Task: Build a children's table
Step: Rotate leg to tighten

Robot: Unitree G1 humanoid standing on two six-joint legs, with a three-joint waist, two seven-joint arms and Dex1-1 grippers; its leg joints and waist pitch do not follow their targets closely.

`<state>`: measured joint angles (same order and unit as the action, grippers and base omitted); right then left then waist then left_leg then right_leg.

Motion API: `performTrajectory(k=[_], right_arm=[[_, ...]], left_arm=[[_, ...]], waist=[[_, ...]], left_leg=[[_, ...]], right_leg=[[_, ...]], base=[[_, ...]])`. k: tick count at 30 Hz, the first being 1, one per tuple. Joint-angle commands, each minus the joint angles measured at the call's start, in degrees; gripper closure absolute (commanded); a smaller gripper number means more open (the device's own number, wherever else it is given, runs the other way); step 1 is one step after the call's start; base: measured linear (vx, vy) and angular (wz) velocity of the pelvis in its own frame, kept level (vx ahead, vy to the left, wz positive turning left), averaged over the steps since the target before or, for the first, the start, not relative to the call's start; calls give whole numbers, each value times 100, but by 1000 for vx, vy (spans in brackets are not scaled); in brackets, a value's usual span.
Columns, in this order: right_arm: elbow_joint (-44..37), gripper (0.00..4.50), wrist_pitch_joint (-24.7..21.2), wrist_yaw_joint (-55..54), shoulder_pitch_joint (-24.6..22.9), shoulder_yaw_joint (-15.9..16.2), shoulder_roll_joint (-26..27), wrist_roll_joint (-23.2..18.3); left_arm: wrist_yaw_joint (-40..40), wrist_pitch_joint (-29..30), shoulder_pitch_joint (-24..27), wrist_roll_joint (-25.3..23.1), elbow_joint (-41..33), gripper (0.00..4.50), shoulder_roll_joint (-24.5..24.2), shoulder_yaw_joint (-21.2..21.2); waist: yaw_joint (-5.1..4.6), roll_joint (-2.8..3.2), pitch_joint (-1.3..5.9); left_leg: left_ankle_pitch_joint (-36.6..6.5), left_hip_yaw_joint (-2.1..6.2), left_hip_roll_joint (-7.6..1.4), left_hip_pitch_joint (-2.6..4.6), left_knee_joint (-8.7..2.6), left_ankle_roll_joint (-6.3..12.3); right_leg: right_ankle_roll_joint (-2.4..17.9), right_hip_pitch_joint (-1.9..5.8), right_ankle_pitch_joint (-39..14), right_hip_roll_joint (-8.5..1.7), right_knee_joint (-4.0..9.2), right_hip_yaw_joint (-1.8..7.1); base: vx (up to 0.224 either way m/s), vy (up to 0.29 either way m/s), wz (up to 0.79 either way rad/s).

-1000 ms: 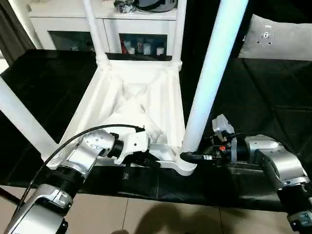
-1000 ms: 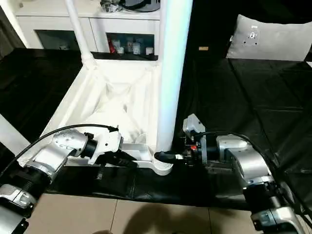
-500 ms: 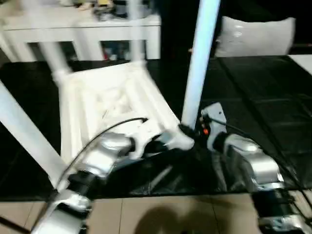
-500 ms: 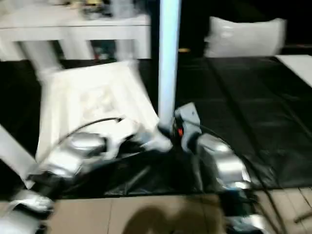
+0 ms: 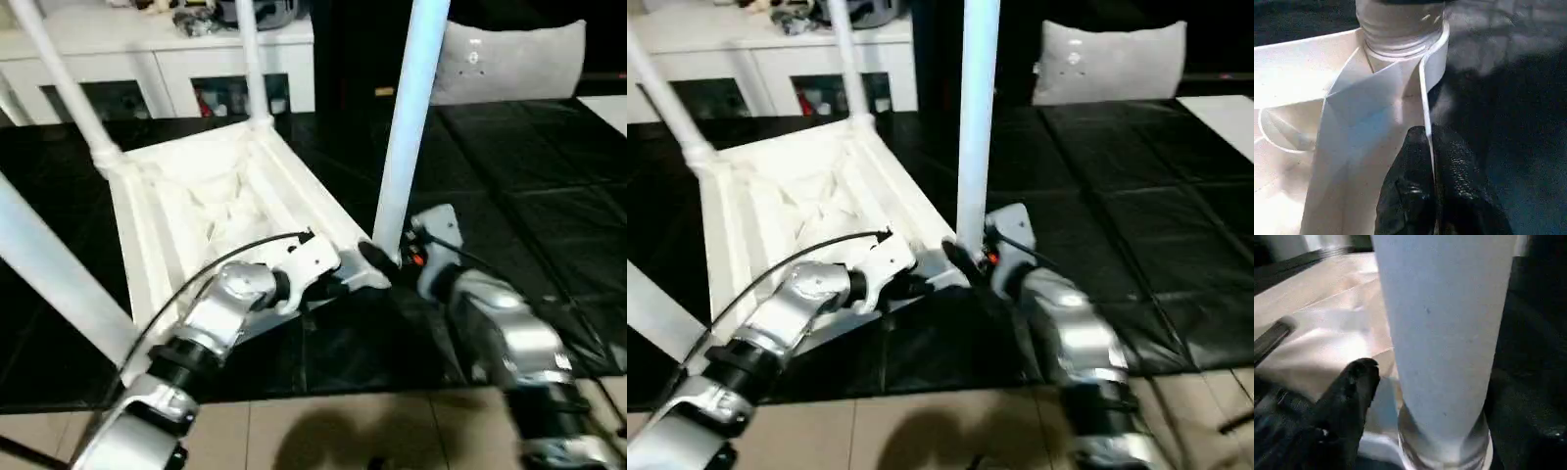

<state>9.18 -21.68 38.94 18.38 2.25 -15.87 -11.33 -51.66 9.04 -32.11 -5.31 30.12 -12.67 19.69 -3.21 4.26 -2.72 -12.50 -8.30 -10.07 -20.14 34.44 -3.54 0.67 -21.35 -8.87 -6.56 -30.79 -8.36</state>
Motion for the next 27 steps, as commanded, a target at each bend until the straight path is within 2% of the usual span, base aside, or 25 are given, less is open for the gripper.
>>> performTrajectory(k=[1, 2, 3, 4, 5, 6, 8, 9, 10, 11, 12, 14, 16, 18, 19, 20, 22, 25, 27], right_arm=[[-276, 65, 73, 706, -68, 212, -170, -174], [-355, 54, 64, 982, -117, 250, -369, -206], [-403, 54, 67, 1174, -151, 281, -513, -237], [-427, 30, 167, 1513, -180, 348, -767, -249], [-422, 30, 241, 1722, -182, 386, -920, -256], [-417, 30, 265, 1793, -178, 396, -968, -261], [-410, 30, 295, 2010, -159, 417, -1094, -304], [-411, 30, 298, 2066, -154, 422, -1126, -321], [-409, 44, 298, 2322, -134, 443, -1231, -397], [-409, 44, 291, 2663, -108, 485, -1358, -497], [-408, 55, 248, 2933, -82, 525, -1459, -584], [-388, 67, 181, 3281, -35, 598, -1591, -715], [-358, 76, 180, 3449, -4, 649, -1652, -764], [-267, 103, 264, 3713, 46, 764, -1733, -730], [-248, 107, 301, 3761, 47, 790, -1733, -703], [-232, 112, 311, 3780, 53, 801, -1719, -694], [-218, 139, 267, 3828, 71, 805, -1697, -740], [-239, 150, 230, 3906, 88, 828, -1686, -805], [-237, 182, 234, 4040, 106, 900, -1706, -842]], left_arm=[[-377, -337, -53, -110, 108, 450, -212, 165], [-582, -533, -41, -97, 123, 450, -308, 219], [-720, -671, -34, -85, 135, 450, -377, 261], [-1015, -800, -27, -78, 124, 450, -517, 355], [-1219, -929, -29, -68, 126, 450, -603, 415], [-1291, -977, -30, -63, 127, 450, -632, 435], [-1482, -1117, -40, -43, 148, 450, -704, 479], [-1528, -1161, -44, -35, 162, 450, -719, 486], [-1704, -1312, -50, -16, 187, 450, -785, 525], [-1878, -1485, -57, -4, 224, 450, -848, 562], [-2047, -1641, -60, 20, 245, 450, -899, 595], [-2288, -1799, -63, 69, 251, 450, -961, 638], [-2443, -1849, -60, 117, 232, 450, -992, 659], [-2747, -1917, -33, 214, 139, 450, -1042, 702], [-2821, -1937, -9, 225, 89, 450, -1064, 719], [-2887, -1953, 16, 228, 35, 450, -1090, 744], [-2946, -1995, 24, 228, 12, 450, -1112, 780], [-3002, -2037, 31, 245, 17, 450, -1120, 812], [-3086, -2133, 28, 254, 80, 450, -1122, 829]], waist=[[79, -112, 320], [144, -116, 353], [166, -130, 367], [219, -142, 379], [286, -166, 401], [326, -148, 421], [419, -166, 470], [433, -166, 476], [498, -168, 472], [498, -168, 472], [560, -186, 457], [627, -164, 420], [640, -163, 414], [703, -163, 369], [699, -244, 371], [725, -216, 365], [720, -205, 362], [733, -216, 377], [749, -225, 392]], left_leg=[[-1791, 59, -242, -73, -483, 509], [-1457, 59, -252, -99, -468, 572], [-1299, 51, -254, -110, -452, 622], [-1001, 23, -257, -107, -414, 708], [-719, 18, -246, -137, -382, 789], [-559, 14, -249, -129, -372, 830], [178, -3, -227, -154, -283, 1081], [308, -5, -223, -160, -267, 1159], [429, -9, -229, -160, -244, 1280], [429, -9, -229, -160, -244, 1280], [287, -24, -243, -153, -243, 1301], [-96, -34, -279, -137, -276, 1172], [-189, -34, -289, -129, -288, 1104], [-721, -42, -321, -72, -356, 692], [-755, -51, -318, -77, -362, 650], [-808, -47, -319, -66, -381, 562], [-837, -44, -328, -59, -398, 489], [-767, -52, -318, -48, -391, 467], [-666, -57, -310, -56, -378, 499]], right_leg=[[782, 226, -2424, -325, 361, 328], [853, 243, -2111, -325, 304, 346], [895, 247, -1913, -314, 274, 358], [1039, 224, -1537, -308, 209, 384], [1150, 263, -1248, -312, 141, 394], [1215, 271, -1046, -307, 106, 395], [1402, 261, -87, -286, -48, 415], [1442, 255, 60, -278, -66, 408], [1486, 239, 94, -262, -85, 392], [1486, 239, 94, -262, -85, 392], [1466, 229, -121, -255, -77, 394], [1359, 209, -768, -256, -23, 387], [1320, 203, -934, -255, -7, 389], [1180, 165, -1635, -256, 69, 426], [1156, 173, -1677, -256, 73, 439], [1137, 171, -1776, -267, 61, 458], [1106, 171, -1775, -262, 65, 476], [1143, 175, -1569, -261, 48, 491], [1218, 191, -1321, -260, 22, 491]], base=[[0, 0, 0], [0, 0, 0], [52, -52, 3], [62, -54, 4], [62, -54, 4], [66, -50, 2], [51, -40, -1], [0, 0, 0], [0, 0, 0], [0, 0, 0], [0, 0, 0], [0, 0, 0], [0, 0, 0], [0, 0, 0], [0, 0, 0], [0, 0, 0], [0, 0, 0], [0, 0, 0], [0, 0, 0]])
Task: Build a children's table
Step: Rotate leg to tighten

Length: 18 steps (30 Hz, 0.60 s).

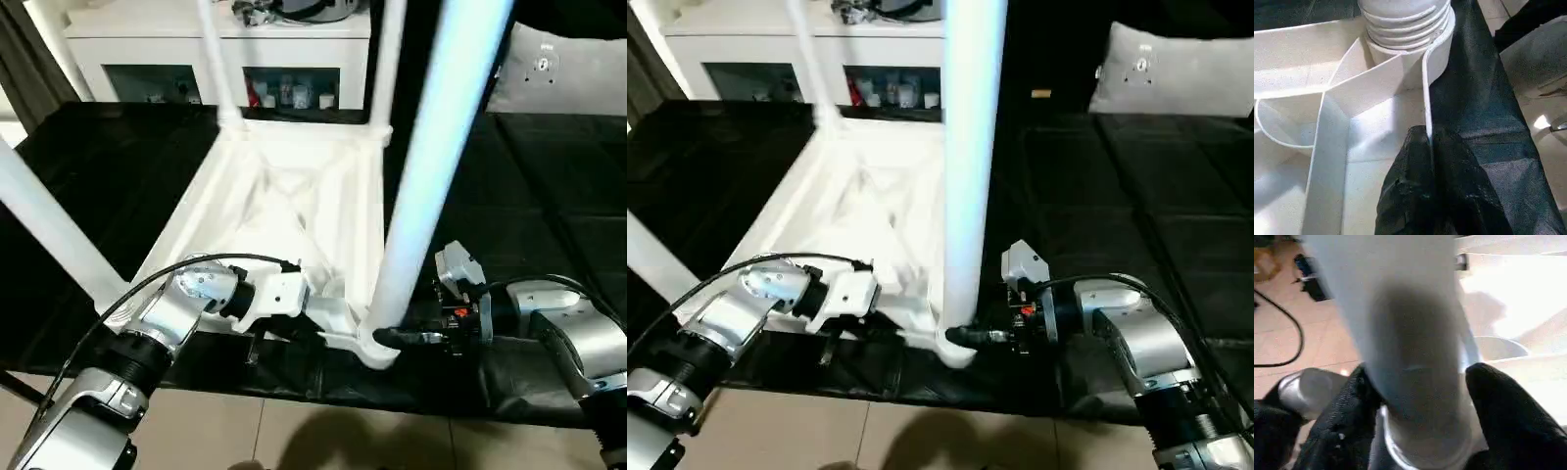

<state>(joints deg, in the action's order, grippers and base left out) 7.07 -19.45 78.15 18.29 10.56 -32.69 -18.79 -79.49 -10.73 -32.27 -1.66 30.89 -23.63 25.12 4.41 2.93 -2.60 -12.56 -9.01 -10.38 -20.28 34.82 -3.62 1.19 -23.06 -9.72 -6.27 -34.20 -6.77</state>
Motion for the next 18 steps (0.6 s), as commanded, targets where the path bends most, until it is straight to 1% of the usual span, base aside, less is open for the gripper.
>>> performTrajectory(k=[1, 2, 3, 4, 6, 10, 11, 13, 14, 15, 16, 17, 18], right_arm=[[-22, 191, 12, 143, 119, 90, -32, -98], [-10, 195, 21, 175, 123, 108, -33, -99], [-8, 195, 22, 183, 124, 112, -33, -100], [-10, 202, 5, 201, 124, 122, -29, -110], [-26, 228, -10, 209, 117, 123, -25, -113], [-81, 240, -58, 233, 85, 125, -11, -134], [-143, 243, -154, 187, 60, 104, 26, -208], [-271, 244, -365, -19, 27, 77, 123, -295], [-319, 244, -440, -135, 19, 76, 158, -285], [-358, 244, -506, -574, 11, 79, 321, -130], [-358, 244, -506, -574, 11, 79, 321, -130], [-392, 244, -601, -1206, 7, 69, 565, 86], [-386, 244, -639, -1516, 19, 47, 706, 182]], left_arm=[[-322, -182, 40, -114, 23, 450, -25, 285], [-352, -206, 42, -116, 39, 450, -28, 283], [-359, -213, 42, -118, 45, 450, -29, 283], [-366, -232, 42, -124, 61, 450, -36, 288], [-373, -236, 48, -131, 59, 450, -42, 286], [-377, -241, 50, -133, 68, 450, -57, 287], [-334, -154, 61, -85, 47, 450, -40, 237], [-233, 7, 71, -29, 18, 450, -7, 157], [-207, 76, 75, -16, -7, 450, 1, 134], [-18, 355, 77, -17, -61, 450, 53, 58], [-18, 355, 77, -17, -61, 450, 53, 58], [229, 686, 84, -1, -141, 450, 132, -47], [321, 839, 88, 41, -189, 450, 183, -97]], waist=[[-7, -103, 385], [7, -95, 391], [11, -101, 393], [37, -100, 398], [51, -99, 396], [53, -117, 382], [51, -113, 377], [47, -115, 379], [47, -64, 377], [40, -63, 370], [24, -87, 361], [2, -65, 340], [-22, -78, 331]], left_leg=[[-595, 11, -271, -51, -407, 530], [-539, 10, -271, -50, -401, 547], [-508, 8, -270, -54, -399, 557], [-454, 2, -273, -42, -395, 568], [-467, 3, -278, -40, -400, 569], [-575, -2, -274, -39, -410, 516], [-606, 0, -273, -39, -416, 485], [-573, 2, -272, -40, -417, 469], [-584, 6, -271, -34, -419, 446], [-621, 3, -265, -36, -421, 437], [-683, 2, -256, -33, -432, 376], [-785, -2, -241, -35, -443, 272], [-837, 4, -224, -45, -454, 213]], right_leg=[[1184, 371, -1162, -290, 357, 331], [1201, 373, -1109, -291, 346, 330], [1201, 374, -1083, -290, 347, 331], [1220, 367, -1045, -287, 343, 332], [1234, 366, -1036, -282, 339, 332], [1189, 370, -1220, -287, 359, 331], [1146, 371, -1321, -283, 369, 331], [1134, 372, -1305, -275, 360, 333], [1120, 366, -1326, -277, 363, 335], [1099, 367, -1361, -271, 381, 333], [1062, 365, -1486, -272, 395, 332], [974, 359, -1747, -273, 429, 331], [905, 369, -1929, -270, 439, 321]], base=[[0, 0, 0], [0, 0, 0], [0, 0, 0], [0, 0, 0], [0, 0, 0], [0, 0, 0], [0, 0, 0], [0, 0, 0], [0, 0, 0], [0, 0, 0], [0, 0, 0], [0, 0, 0], [0, 0, 0]])
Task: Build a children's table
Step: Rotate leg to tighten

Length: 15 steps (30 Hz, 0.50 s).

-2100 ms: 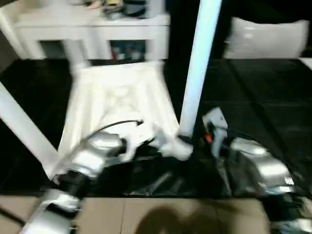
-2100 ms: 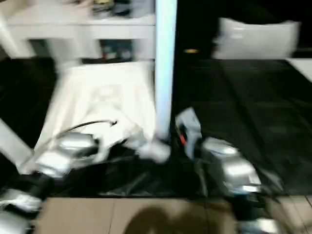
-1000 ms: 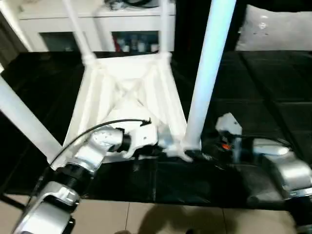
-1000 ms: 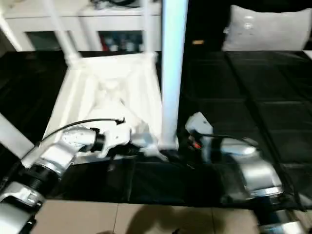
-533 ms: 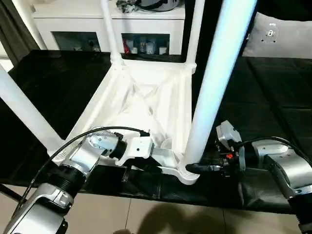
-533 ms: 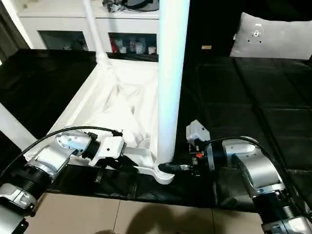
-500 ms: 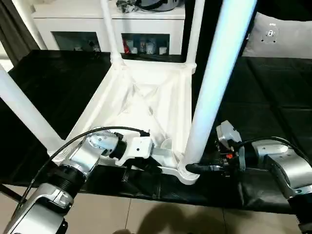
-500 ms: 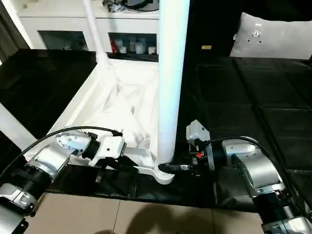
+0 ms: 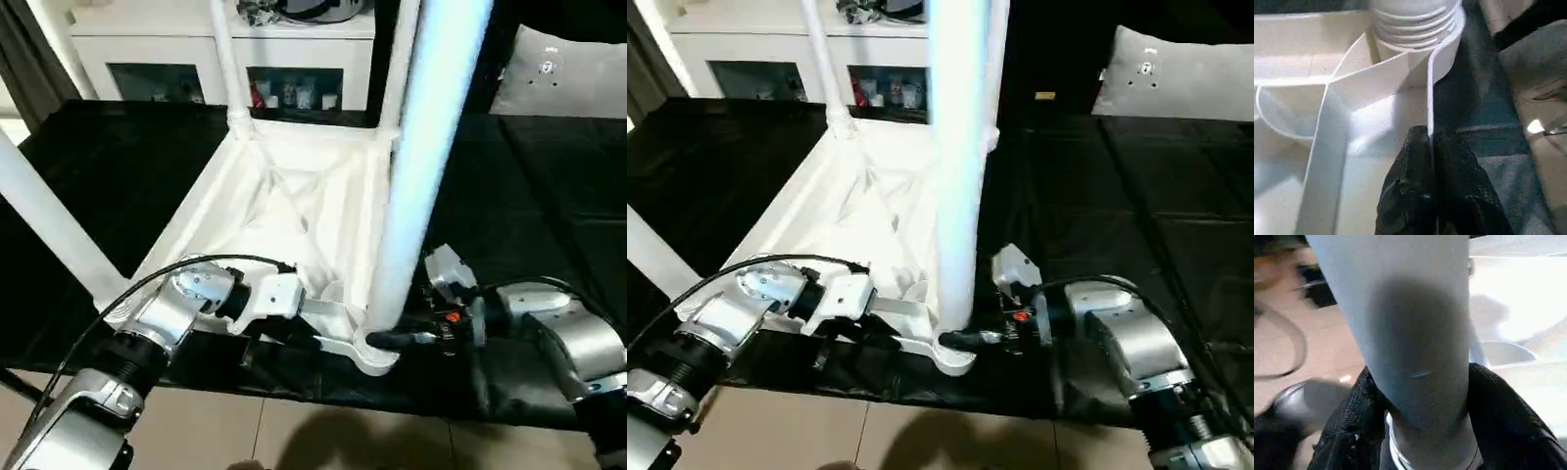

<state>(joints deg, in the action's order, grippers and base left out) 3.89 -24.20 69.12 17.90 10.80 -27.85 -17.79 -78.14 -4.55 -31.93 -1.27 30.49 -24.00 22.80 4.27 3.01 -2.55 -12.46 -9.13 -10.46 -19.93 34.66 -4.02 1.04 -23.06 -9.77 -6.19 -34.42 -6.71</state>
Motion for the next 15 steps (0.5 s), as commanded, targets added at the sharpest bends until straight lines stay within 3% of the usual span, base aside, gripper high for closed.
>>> performTrajectory(k=[1, 5, 6, 8, 10, 11, 13, 15], right_arm=[[-30, 245, -236, -967, 93, -29, 399, 165], [212, 249, -353, -2423, 273, -82, 1096, 748], [212, 250, -353, -2423, 273, -82, 1096, 748], [361, 250, -720, -3087, 397, -141, 1513, 822], [451, 250, -828, -3378, 456, -187, 1714, 852], [704, 250, -780, -3898, 602, -313, 2086, 899], [783, 183, -680, -4001, 670, -351, 2206, 909], [789, 180, -608, -4012, 695, -373, 2265, 913]], left_arm=[[313, 414, 53, 29, -223, 450, 281, 84], [976, 1265, 20, 82, -565, 450, 611, -109], [976, 1265, 20, 82, -565, 450, 611, -109], [1543, 1641, -57, -35, -601, 450, 885, -219], [1813, 1776, -95, -114, -595, 450, 1008, -264], [2334, 1952, -183, -305, -560, 450, 1255, -320], [2536, 2080, -243, -373, -564, 450, 1372, -326], [2619, 2155, -277, -383, -583, 450, 1414, -320]], waist=[[-50, -72, 319], [-288, -57, 297], [-288, -57, 297], [-430, -49, 310], [-467, -51, 319], [-498, -38, 326], [-505, -72, 337], [-491, -57, 355]], left_leg=[[-960, 26, -197, -71, -451, 147], [-1289, 75, -166, -99, -471, 6], [-1289, 75, -166, -99, -471, 6], [-1309, 84, -152, -102, -453, 61], [-1273, 79, -141, -103, -439, 109], [-1214, 74, -146, -99, -436, 120], [-1117, 75, -145, -115, -429, 177], [-984, 66, -158, -105, -420, 250]], right_leg=[[777, 369, -2276, -271, 499, 295], [535, 356, -2842, -256, 577, 243], [535, 356, -2842, -256, 577, 243], [585, 338, -2704, -241, 594, 245], [636, 340, -2615, -236, 600, 244], [687, 332, -2500, -238, 587, 255], [730, 354, -2336, -235, 578, 259], [841, 351, -2006, -234, 538, 280]], base=[[0, 0, 0], [0, 0, 0], [0, 0, 0], [0, 0, 0], [0, 0, 0], [0, 0, 0], [0, 0, 0], [0, 0, 0]])
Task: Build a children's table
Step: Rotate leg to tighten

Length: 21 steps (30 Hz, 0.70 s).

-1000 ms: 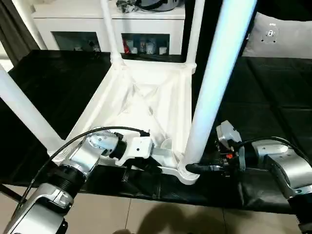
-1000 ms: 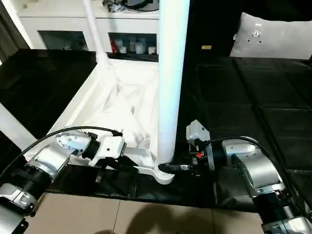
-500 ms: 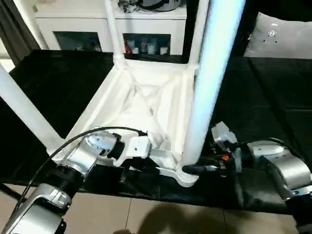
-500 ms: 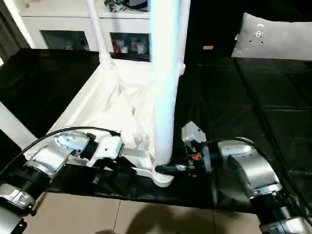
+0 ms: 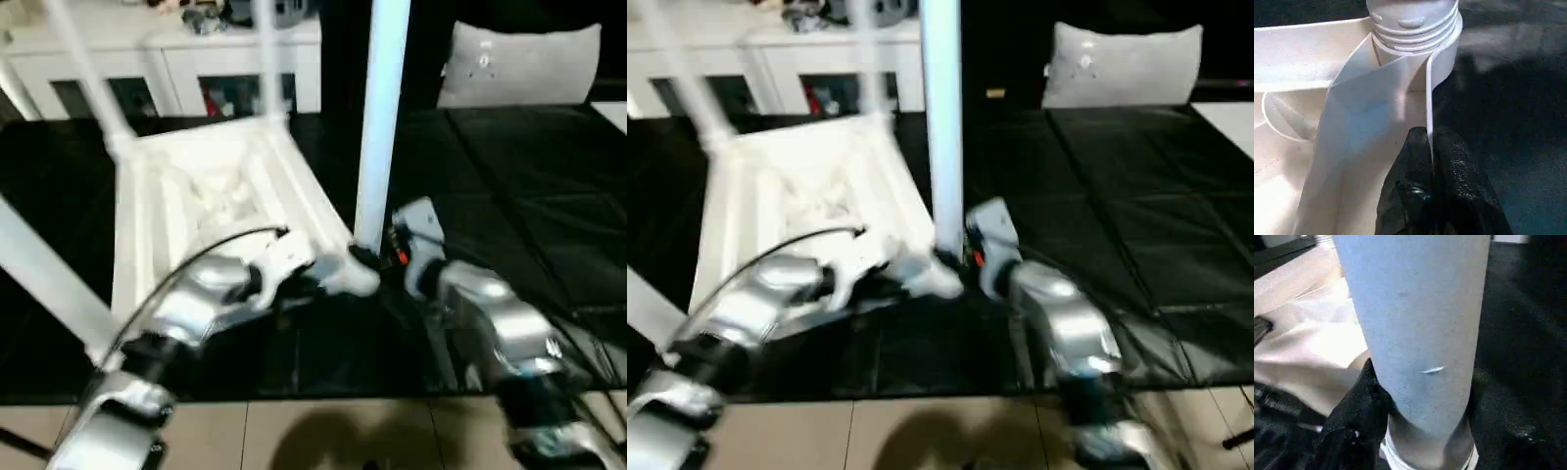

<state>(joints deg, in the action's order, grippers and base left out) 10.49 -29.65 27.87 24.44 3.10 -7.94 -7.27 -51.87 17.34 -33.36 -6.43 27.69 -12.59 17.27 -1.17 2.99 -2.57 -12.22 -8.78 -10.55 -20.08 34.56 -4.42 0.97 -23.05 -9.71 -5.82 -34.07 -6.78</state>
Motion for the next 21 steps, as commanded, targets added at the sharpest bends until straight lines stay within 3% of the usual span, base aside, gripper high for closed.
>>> performTrajectory(k=[1, 3, 7, 17, 19, 21], right_arm=[[107, 170, 21, 182, 51, 381, 277, -160], [12, 142, 117, 378, 5, 426, 132, -142], [-177, 109, 387, 898, -159, 450, -213, -203], [-443, 28, 1006, 2610, -469, 313, -1317, -558], [-411, 3, 1040, 2780, -454, 278, -1423, -612], [-397, 3, 1038, 3409, -384, 386, -1857, -655]], left_arm=[[58, -24, -180, 101, -288, 450, 279, 246], [56, -88, -204, 46, -240, 450, 235, 255], [-138, -400, -171, -28, -170, 450, 79, 292], [-1020, -1308, -126, 179, 8, 450, -338, 381], [-1162, -1363, -112, 215, -12, 450, -385, 407], [-1552, -1697, -70, 123, 23, 450, -633, 616]], waist=[[64, -42, 372], [71, -42, 387], [128, -34, 401], [342, -50, 363], [364, -50, 374], [410, -53, 387]], left_leg=[[-854, 31, -150, -110, -399, 349], [-577, 29, -155, -126, -382, 476], [-456, 10, -169, -120, -351, 600], [-765, -11, -203, -70, -383, 551], [-696, -9, -214, -65, -380, 552], [-584, -2, -234, -60, -373, 618]], right_leg=[[948, 372, -1693, -275, 468, 296], [1141, 405, -1111, -270, 405, 298], [1240, 425, -818, -266, 384, 308], [1078, 389, -1466, -272, 443, 316], [1114, 382, -1345, -270, 425, 321], [1186, 386, -1092, -262, 385, 325]], base=[[0, 0, 0], [0, 0, 0], [0, 0, 0], [0, 0, 0], [0, 0, 0], [0, 0, 0]])
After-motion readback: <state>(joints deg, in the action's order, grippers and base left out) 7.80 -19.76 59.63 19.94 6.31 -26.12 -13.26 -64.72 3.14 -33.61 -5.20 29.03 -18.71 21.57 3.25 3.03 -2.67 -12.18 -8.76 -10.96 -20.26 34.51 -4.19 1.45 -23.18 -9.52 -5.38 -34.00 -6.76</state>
